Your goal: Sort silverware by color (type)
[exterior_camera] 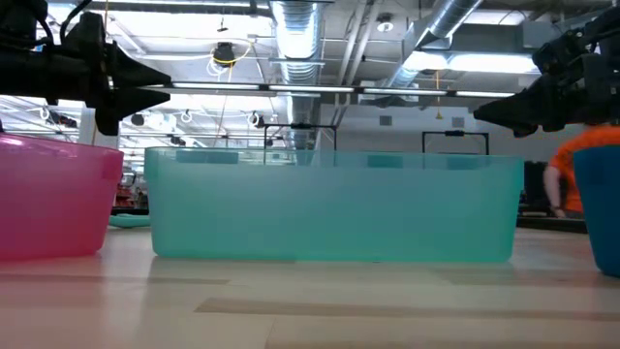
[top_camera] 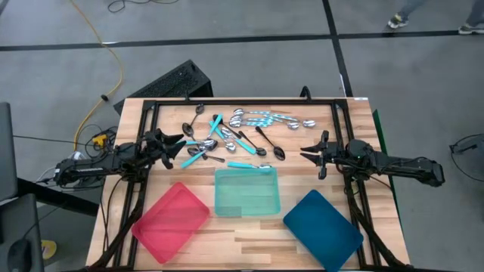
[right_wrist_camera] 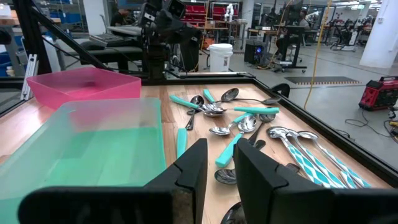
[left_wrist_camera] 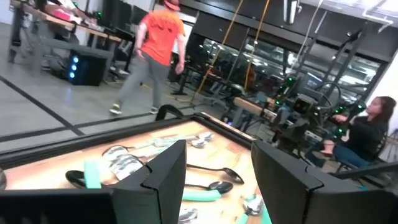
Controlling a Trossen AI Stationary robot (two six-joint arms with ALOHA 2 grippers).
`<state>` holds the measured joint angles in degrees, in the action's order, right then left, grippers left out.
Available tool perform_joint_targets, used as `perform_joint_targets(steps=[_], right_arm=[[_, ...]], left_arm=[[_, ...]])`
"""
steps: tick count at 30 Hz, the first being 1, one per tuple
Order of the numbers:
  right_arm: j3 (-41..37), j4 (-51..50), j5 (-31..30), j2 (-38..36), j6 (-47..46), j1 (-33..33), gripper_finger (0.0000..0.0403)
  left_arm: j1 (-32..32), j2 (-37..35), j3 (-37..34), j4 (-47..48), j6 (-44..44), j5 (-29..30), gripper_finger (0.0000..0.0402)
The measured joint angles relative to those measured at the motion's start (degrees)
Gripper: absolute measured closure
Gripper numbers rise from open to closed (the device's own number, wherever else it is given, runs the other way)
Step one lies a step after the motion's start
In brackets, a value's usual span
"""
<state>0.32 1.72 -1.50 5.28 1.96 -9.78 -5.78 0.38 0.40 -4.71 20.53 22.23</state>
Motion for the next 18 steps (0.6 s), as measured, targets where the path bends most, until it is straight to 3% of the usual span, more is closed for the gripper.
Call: perform_joint_targets(steps=[6,13,18], right_arm=[[0.0,0.0,0.0,-0.02,-0.01,0.0,0.03],[-0.01,0.0,-0.01,-0.02,-0.01,0.0,0.03],[0.0,0.0,0.0,-0.02,0.0,0.0,0.03]], left_arm=[[0.0,0.0,0.03,0.02,0.49,0.12,0.0235],[0.0,0.0,0.71,2.23,11.28,0.05,0.0235],[0.0,0.0,0.87,2.84,8.73,1.57,0.0235]])
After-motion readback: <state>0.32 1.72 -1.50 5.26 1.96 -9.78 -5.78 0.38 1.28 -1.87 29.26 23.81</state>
